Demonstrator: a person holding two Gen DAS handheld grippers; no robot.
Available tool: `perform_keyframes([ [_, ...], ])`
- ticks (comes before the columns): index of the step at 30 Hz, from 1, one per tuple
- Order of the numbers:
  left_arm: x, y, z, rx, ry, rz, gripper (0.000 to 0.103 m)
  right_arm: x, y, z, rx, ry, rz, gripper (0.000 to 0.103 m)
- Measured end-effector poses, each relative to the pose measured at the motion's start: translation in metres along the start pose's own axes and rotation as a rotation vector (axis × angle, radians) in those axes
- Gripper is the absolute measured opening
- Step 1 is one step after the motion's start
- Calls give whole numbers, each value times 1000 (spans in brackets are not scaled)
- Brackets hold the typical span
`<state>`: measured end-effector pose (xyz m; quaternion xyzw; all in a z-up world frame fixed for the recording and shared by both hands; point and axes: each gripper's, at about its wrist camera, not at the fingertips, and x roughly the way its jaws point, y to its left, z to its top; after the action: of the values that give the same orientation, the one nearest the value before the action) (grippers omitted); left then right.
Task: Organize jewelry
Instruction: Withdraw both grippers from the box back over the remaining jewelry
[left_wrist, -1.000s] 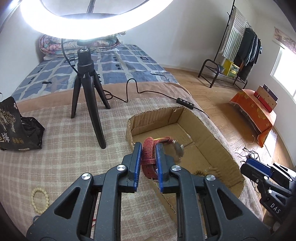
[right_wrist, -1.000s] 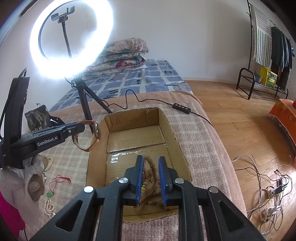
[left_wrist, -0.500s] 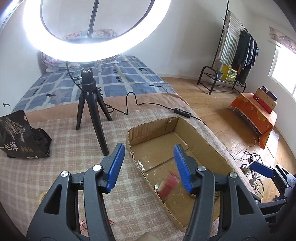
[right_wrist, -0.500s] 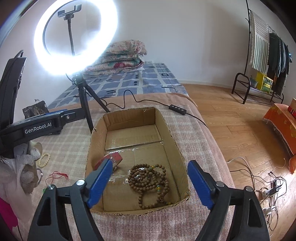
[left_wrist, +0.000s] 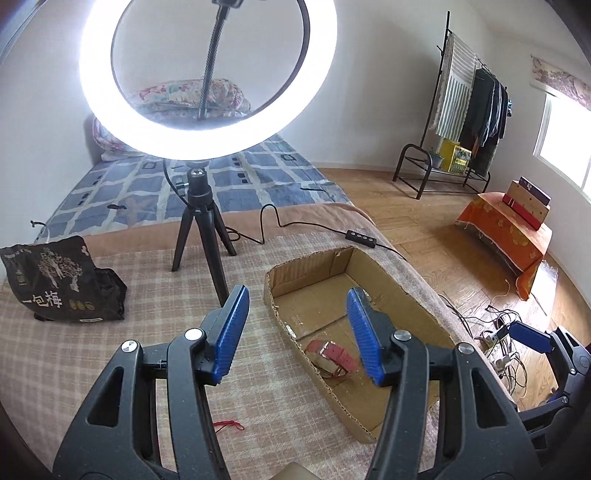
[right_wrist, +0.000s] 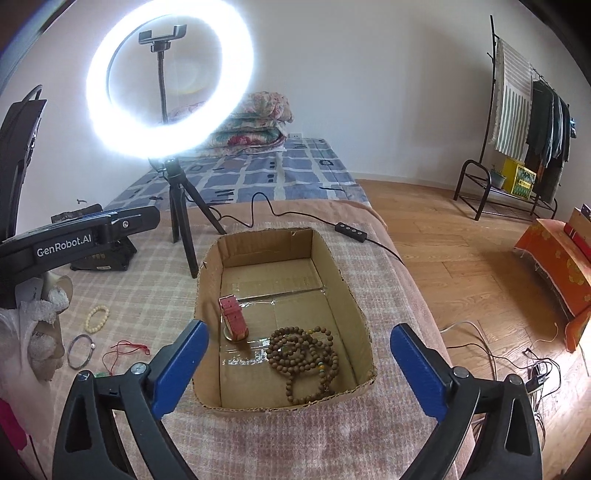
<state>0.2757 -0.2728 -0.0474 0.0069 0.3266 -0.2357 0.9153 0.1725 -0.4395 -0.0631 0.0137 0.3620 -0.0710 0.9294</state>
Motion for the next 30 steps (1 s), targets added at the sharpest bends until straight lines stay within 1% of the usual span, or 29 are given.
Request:
perform_keyframes([
  [7, -34, 6, 2, -3, -35, 14, 57, -21, 10, 1, -2, -20, -7, 101],
  [13, -70, 11, 1, 10, -78, 39, 57, -42, 18, 1, 12, -40, 12, 101],
  [22, -121, 21, -7, 36, -131, 79, 57, -66, 29, -4, 20, -45, 52, 101],
  [27, -144, 32, -16, 37, -139, 94, 57, -76, 38, -9, 11, -46, 75, 101],
  [30, -157, 46, -24, 27, -136, 103, 57, -80, 47, -13, -2, -39, 90, 101],
])
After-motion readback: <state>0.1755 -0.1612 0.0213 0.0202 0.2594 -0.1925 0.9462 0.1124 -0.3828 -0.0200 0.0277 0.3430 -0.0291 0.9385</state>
